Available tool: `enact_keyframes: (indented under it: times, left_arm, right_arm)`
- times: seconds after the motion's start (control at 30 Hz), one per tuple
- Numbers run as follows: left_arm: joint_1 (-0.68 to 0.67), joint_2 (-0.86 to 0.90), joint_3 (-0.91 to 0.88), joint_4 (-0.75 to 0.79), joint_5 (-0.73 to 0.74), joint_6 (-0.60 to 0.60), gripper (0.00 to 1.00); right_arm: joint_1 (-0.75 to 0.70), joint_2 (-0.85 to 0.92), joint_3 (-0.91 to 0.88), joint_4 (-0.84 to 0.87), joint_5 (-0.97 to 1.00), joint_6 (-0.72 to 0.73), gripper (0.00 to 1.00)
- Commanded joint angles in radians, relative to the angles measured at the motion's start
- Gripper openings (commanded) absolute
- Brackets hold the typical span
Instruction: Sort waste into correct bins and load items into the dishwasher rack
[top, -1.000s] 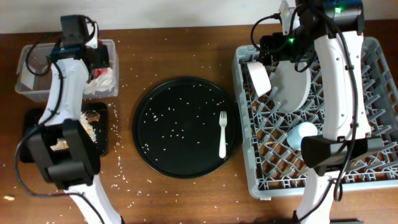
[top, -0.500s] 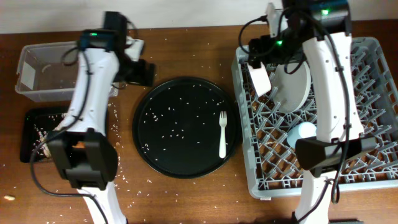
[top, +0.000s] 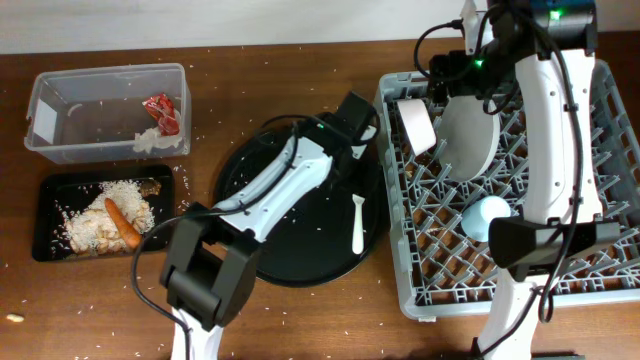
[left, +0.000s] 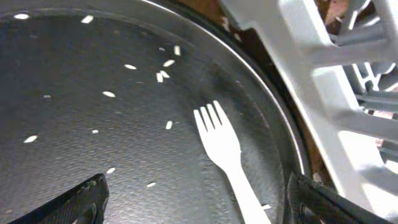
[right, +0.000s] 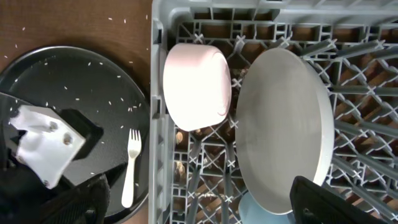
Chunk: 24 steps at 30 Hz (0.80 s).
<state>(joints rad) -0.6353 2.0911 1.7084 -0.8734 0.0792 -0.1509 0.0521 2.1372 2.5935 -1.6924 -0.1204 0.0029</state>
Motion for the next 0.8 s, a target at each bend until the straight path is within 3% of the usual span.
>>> enact_keyframes:
  times: [0.0, 0.03, 0.07, 0.17, 0.23, 0.3, 0.47, 0.53, 0.57, 0.6, 0.77]
  left_arm:
    - [-0.035, 0.055, -0.010, 0.006, 0.000, 0.023, 0.89]
    - [-0.047, 0.063, -0.010, 0.003, -0.025, 0.029, 0.89]
    - [-0.058, 0.069, -0.010, -0.006, -0.054, 0.029, 0.81]
    - [-0.063, 0.098, -0.010, -0.013, -0.048, 0.032, 0.80]
    - [-0.063, 0.108, -0.010, -0.014, -0.049, 0.032, 0.74]
    - [-0.069, 0.122, -0.010, -0.016, -0.050, 0.034, 0.62]
    - [-0.093, 0.207, 0.070, -0.078, -0.050, 0.077, 0.62]
    - [-0.112, 0.207, 0.070, -0.079, -0.086, 0.077, 0.50]
    - [-0.123, 0.207, 0.077, -0.081, -0.107, 0.077, 0.27]
    - [-0.128, 0.207, 0.088, -0.087, -0.124, 0.077, 0.18]
    - [-0.112, 0.207, 0.168, -0.160, -0.157, 0.077, 0.12]
  right_arm:
    - [-0.015, -0.005, -0.002, -0.006, 0.031, 0.002, 0.92]
    - [-0.015, -0.005, -0.002, -0.006, 0.047, 0.002, 0.92]
    - [-0.015, -0.005, -0.002, -0.006, 0.054, 0.002, 0.92]
    - [-0.015, -0.005, -0.002, -0.006, 0.055, 0.002, 0.92]
    - [-0.015, -0.005, -0.002, -0.006, 0.069, 0.002, 0.92]
    - [-0.015, -0.005, -0.002, -0.006, 0.081, 0.002, 0.92]
    - [-0.015, -0.005, -0.002, -0.006, 0.089, 0.002, 0.92]
    - [-0.015, -0.005, -0.002, -0.006, 0.102, 0.002, 0.92]
    - [-0.015, -0.005, -0.002, -0.006, 0.107, 0.002, 0.92]
    - [-0.015, -0.005, -0.002, -0.006, 0.107, 0.002, 0.92]
    - [-0.015, -0.005, -0.002, -0.006, 0.106, 0.003, 0.93]
